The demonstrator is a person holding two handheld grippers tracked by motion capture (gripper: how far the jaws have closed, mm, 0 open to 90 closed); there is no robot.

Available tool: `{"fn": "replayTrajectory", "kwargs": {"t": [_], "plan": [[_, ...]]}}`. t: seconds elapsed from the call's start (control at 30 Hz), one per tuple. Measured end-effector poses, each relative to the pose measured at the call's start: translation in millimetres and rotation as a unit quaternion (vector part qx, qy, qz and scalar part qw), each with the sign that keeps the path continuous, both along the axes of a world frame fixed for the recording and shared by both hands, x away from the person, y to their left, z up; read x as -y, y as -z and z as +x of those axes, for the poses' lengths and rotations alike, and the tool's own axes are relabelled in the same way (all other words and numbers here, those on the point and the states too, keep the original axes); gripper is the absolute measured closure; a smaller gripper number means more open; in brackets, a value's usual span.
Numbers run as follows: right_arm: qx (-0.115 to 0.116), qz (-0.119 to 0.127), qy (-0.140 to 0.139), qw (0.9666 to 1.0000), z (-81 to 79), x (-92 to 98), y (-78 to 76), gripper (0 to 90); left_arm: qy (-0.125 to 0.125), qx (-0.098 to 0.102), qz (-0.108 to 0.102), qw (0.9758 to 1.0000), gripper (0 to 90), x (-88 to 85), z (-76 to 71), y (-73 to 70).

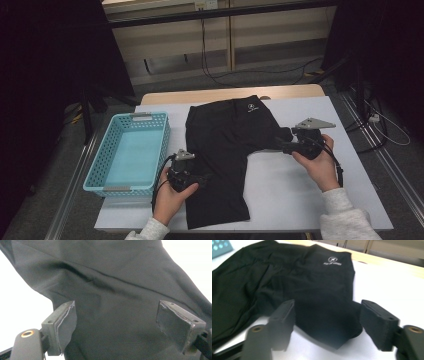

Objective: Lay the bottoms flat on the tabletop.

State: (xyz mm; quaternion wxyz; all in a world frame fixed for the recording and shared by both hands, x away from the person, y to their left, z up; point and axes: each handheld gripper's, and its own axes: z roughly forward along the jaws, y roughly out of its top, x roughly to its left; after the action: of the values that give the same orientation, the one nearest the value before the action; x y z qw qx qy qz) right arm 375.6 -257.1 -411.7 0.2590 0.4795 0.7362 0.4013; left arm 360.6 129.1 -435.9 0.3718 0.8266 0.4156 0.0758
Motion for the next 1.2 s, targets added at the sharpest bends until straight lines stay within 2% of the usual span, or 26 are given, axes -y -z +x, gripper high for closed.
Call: {"fn": "replayTrajectory", "kwargs": {"t": [0.03,0.13,0.2,0.27,0.33,0.4,0.53,0.6,0.63,0.77,0.83,0.9,1.0,1.1,1.2], "plan": [[-0.002,-0.012,-0.002,0.9999,-0.6,-1.9,0.6,36.5,0.002,-0.001,0.001,1.0,16.8,-1.2,0.2,-0.2],[-0.008,-0.011,-0.02,0.9997,-0.9,-8.3,4.1,48.9,-0.006,0.003,0.001,1.0,16.3,-3.7,0.3,-0.8],[-0.008,-0.018,-0.03,0.9993,-1.2,-14.4,6.4,52.4,-0.009,0.005,0.003,0.9999,15.5,-4.2,-0.1,-1.3],[-0.02,-0.025,-0.053,0.9981,-1.4,-21.7,9.3,57.5,-0.004,0.011,0.01,0.9999,15.3,-1.4,-1.2,-1.4],[-0.04,-0.043,-0.081,0.995,-1.1,-29.6,13.8,65.7,-0.002,0.012,0.006,0.9999,15.3,1.3,-2.4,-1.8],[-0.052,-0.042,-0.087,0.994,1.4,-33.9,19.8,67.9,0.002,0.015,0.008,0.9999,15.3,1.7,-3.0,-3.0],[-0.07,-0.042,-0.082,0.9933,10.4,-35.6,31.9,69.0,-0.004,0.013,0.003,0.9999,15.3,0.7,-4.1,-3.1],[-0.075,-0.043,-0.08,0.993,14.1,-37.2,37.2,65.5,-0.007,0.013,0.003,0.9999,15.3,0.0,-4.8,-2.9],[-0.071,-0.048,-0.079,0.9932,15.9,-38.4,39.3,62.6,-0.009,0.011,0.001,0.9999,15.3,-0.2,-5.2,-2.5],[-0.061,-0.052,-0.068,0.9945,23.7,-40.5,44.2,60.7,-0.009,0.012,0.004,0.9999,15.3,-1.6,-8.2,-2.3],[-0.061,-0.052,-0.062,0.9949,27.2,-40.4,45.0,62.8,-0.007,0.013,0.004,0.9999,15.3,-2.5,-9.7,-3.5],[-0.059,-0.064,-0.053,0.9948,30.4,-40.6,45.3,64.0,-0.008,0.011,0.004,0.9999,15.3,-3.7,-10.9,-4.0],[-0.064,-0.07,-0.048,0.9944,34.9,-39.3,46.6,69.7,-0.012,0.011,0.002,0.9999,15.3,-4.7,-12.5,-3.2],[-0.063,-0.071,-0.056,0.9939,38.8,-37.3,47.3,87.6,-0.013,0.011,0.003,0.9999,15.3,-5.6,-12.8,-1.8],[-0.069,-0.071,-0.057,0.9934,40.9,-35.0,45.0,90.0,-0.013,0.01,0.004,0.9999,15.3,-6.7,-12.9,-2.6]]}}
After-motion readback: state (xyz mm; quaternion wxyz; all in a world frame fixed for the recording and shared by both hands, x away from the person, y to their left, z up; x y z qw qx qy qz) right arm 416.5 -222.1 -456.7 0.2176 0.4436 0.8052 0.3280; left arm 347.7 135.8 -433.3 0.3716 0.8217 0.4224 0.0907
